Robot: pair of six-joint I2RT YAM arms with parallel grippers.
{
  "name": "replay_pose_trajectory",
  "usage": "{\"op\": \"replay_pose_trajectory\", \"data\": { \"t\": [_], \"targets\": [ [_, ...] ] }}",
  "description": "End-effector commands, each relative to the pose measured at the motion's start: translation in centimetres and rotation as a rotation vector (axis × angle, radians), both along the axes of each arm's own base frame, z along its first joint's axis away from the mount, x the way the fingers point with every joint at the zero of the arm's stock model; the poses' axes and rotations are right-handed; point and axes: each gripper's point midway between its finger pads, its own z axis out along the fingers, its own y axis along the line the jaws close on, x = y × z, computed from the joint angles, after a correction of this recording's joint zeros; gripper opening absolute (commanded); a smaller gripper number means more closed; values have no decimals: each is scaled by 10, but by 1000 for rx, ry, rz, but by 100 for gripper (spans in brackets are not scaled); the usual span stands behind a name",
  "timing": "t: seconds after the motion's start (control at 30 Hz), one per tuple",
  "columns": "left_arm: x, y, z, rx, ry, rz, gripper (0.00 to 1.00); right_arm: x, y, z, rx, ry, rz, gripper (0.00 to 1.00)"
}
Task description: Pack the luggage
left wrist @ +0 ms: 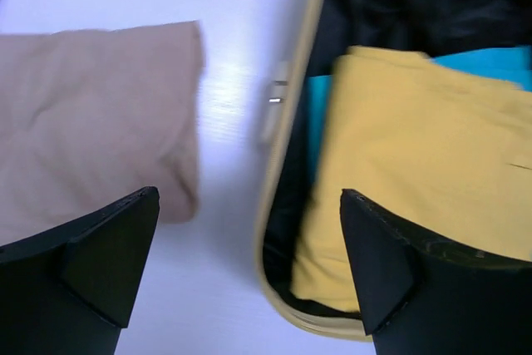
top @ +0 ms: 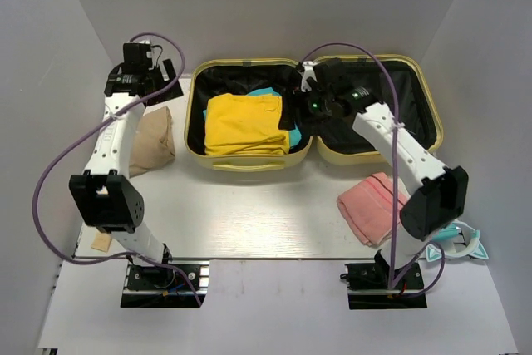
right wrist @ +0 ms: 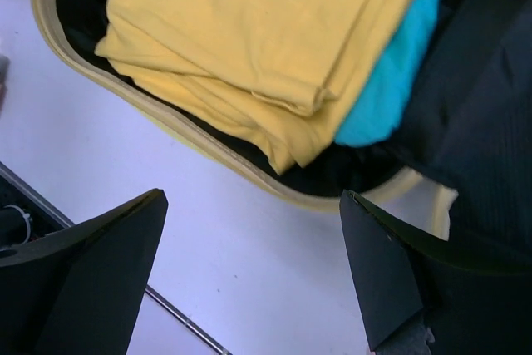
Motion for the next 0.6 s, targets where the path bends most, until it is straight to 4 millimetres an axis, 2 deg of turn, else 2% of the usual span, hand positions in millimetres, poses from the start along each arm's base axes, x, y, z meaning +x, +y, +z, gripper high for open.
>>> {"op": "replay_pose_trajectory", "data": {
  "t": [0.0,0.03,0.07,0.1,0.13,0.17,0.2,0.23,0.27,0.33,0.37,0.47,0.57],
  "targets": [
    [-11,27,-55,99,210,8,99,-8,-33,7,-53,-35,-93,90],
    [-3,26,-74,102,248,0,99,-6,-48,2,-110,-58,-153,90],
    [2,38,-76,107,244,2,99,-18,-60,13,-108,-81,-173,90],
    [7,37,-87,101,262,-7,99,-11,-84,14,-172,-120,-270,90],
    [11,37,-92,99,267,-8,99,-13,-103,1,-238,-116,-335,90],
    [17,38,-98,99,272,-15,99,-22,-120,9,-243,-141,-376,90],
    [21,38,-111,93,298,-15,99,-23,-133,10,-276,-164,-421,90],
    [27,39,-109,90,287,-16,99,-28,-147,11,-298,-180,-461,90],
    [30,41,-125,94,320,-18,99,-34,-158,11,-324,-182,-489,90],
    [37,47,-129,122,321,3,99,-43,-172,11,-340,-189,-518,90],
    [39,51,-139,134,340,14,99,-47,-183,10,-369,-183,-544,90],
    [44,60,-160,144,372,38,99,-54,-192,8,-377,-188,-564,90],
    [42,68,-179,168,430,64,99,-56,-202,6,-399,-174,-584,90]
  ]
}}
